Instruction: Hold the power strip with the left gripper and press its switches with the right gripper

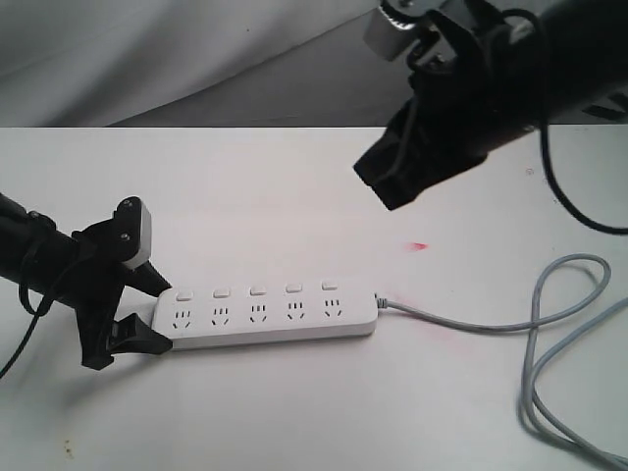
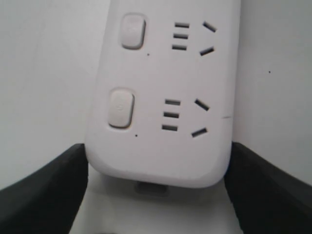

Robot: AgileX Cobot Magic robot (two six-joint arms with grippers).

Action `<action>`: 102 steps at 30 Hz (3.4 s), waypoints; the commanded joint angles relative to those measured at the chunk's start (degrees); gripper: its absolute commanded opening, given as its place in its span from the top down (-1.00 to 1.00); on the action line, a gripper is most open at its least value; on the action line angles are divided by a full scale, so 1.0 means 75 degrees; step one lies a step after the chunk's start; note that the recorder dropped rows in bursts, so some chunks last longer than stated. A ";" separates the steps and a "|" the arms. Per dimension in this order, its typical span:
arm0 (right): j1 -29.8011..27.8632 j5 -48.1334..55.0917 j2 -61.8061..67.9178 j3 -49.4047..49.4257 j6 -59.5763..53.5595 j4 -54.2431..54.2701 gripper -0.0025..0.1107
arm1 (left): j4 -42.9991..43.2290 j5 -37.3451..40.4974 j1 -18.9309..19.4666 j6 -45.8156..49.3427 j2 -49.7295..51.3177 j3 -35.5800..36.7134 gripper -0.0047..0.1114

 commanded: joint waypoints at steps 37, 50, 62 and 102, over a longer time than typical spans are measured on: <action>0.1823 -0.0822 0.4717 -0.3351 -0.2180 0.0960 0.39 | 0.0019 0.0166 0.0006 -0.0024 0.0001 -0.0035 -0.13; 0.1899 -0.1477 0.5485 -0.3480 -0.2711 0.1668 0.39 | 0.0019 0.0166 0.0006 -0.0003 0.0001 -0.0035 -0.13; 0.2069 -0.2051 0.5969 -0.3480 -0.3367 0.2192 0.39 | 0.0019 0.0166 0.0006 -0.0031 0.0001 -0.0035 -0.13; 0.2054 -0.1990 0.6320 -0.3480 -0.3370 0.1636 0.39 | 0.0019 0.0166 0.0006 -0.0004 0.0001 -0.0035 -0.13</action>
